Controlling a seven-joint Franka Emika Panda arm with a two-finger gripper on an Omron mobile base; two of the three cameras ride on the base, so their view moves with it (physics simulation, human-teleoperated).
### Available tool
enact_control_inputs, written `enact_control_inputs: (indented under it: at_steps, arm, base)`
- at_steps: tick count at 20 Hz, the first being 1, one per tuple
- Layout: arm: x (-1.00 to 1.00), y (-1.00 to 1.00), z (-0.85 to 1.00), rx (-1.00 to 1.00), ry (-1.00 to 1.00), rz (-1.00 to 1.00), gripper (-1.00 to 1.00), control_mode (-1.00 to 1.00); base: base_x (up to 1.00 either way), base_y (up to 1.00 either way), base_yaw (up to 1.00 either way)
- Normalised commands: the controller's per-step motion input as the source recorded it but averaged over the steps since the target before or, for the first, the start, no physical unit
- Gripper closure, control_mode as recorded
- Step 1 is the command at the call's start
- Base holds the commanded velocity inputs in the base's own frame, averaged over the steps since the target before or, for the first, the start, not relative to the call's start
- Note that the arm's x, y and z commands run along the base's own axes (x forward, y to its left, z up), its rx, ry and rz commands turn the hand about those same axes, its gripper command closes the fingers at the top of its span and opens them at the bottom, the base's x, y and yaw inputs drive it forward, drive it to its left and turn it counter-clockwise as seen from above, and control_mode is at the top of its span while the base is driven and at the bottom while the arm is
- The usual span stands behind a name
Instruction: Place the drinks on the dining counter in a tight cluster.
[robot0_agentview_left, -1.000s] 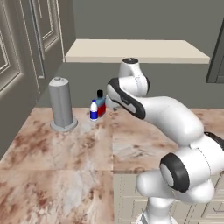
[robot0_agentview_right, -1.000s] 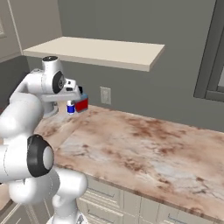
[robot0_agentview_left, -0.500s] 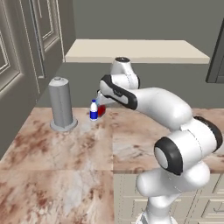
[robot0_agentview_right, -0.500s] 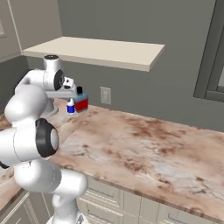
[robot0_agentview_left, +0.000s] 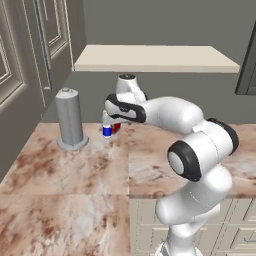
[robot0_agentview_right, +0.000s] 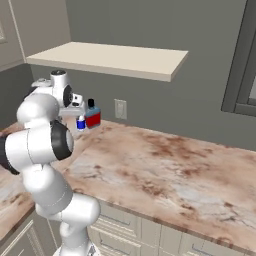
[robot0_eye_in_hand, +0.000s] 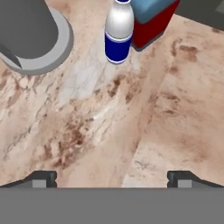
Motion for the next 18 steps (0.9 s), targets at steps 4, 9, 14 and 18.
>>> enact_control_inputs:
  at_steps: [4,9,14,18]
  arm:
    - [0.51,0.04,0.0,0.0,0.0,-0.03,-1.0,-1.0]
    - [0.59,0.06,0.0,0.0,0.0,-0.07,-1.0,-1.0]
    - [0.49,0.03,0.0,0.0,0.0,-0.07,-1.0,-1.0]
    - [0.25,0.0,-0.37,0.01,0.06,-0.04,-1.0,-1.0]
  base:
    - [0.0,0.0,0.0]
    - [0.0,0.0,0.0]
    - [0.0,0.0,0.0]
    - [0.0,0.0,0.0]
